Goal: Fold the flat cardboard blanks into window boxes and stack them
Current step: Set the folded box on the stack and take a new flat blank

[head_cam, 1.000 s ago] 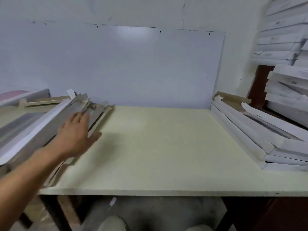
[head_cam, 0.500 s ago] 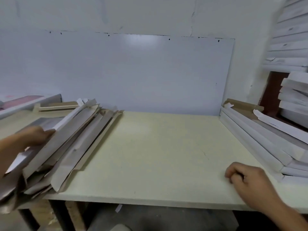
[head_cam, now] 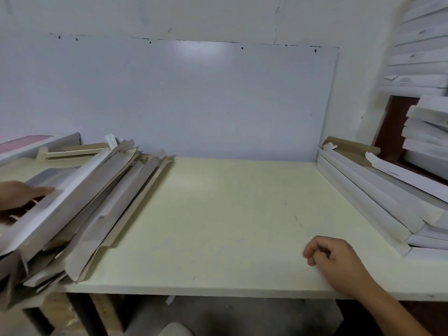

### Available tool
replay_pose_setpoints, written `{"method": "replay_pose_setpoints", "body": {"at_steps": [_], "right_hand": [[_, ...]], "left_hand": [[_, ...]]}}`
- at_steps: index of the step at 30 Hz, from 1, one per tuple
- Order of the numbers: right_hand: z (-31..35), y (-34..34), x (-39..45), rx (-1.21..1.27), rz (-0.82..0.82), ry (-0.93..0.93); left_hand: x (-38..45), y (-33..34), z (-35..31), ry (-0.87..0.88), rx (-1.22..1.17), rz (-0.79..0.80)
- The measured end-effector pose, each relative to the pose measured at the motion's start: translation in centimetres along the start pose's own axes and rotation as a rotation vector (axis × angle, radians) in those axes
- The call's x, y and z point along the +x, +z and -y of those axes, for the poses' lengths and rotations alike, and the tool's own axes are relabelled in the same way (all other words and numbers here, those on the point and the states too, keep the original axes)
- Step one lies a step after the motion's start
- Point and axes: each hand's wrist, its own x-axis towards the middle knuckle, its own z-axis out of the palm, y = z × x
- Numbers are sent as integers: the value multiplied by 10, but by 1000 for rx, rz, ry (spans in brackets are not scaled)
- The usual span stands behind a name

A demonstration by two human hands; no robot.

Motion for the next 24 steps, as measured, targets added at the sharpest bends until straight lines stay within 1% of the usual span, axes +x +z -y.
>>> {"method": "replay_pose_setpoints", "body": {"at_steps": [3, 4, 6, 10, 12, 13, 15, 17, 20, 22, 24], "right_hand": [[0, -3, -1, 33, 3, -10], [0, -3, -1, 43, 2, -13], [-1, -4, -2, 55, -4, -14], [-3, -3, -3, 59, -11, -17], [-4, -2, -3, 56, -11, -19], [-4, -2, -3, 55, -11, -18], [-5, -2, -3, 55, -9, -19], [-6, -2, -4, 56, -4, -30], [-6, -2, -5, 63, -4, -37], [-6, -2, -5, 70, -7, -31], [-6, -3, -6, 75, -7, -17]], "left_hand": [[-20, 0, 17, 46, 43, -75], [-21, -2, 14, 66, 79, -160], [-21, -16, 1, 106, 131, -203], [-11, -46, -11, 188, 239, -338], [-7, -59, -20, 230, 220, -361], [-7, -64, -26, 251, 268, -379], [-6, -76, -46, 294, 237, -400], [-7, -82, -67, 346, 272, -425], [-14, -89, -101, 446, 374, -560], [-20, -95, -122, 521, 396, -602], [-34, -117, -136, 525, 409, -604]]}}
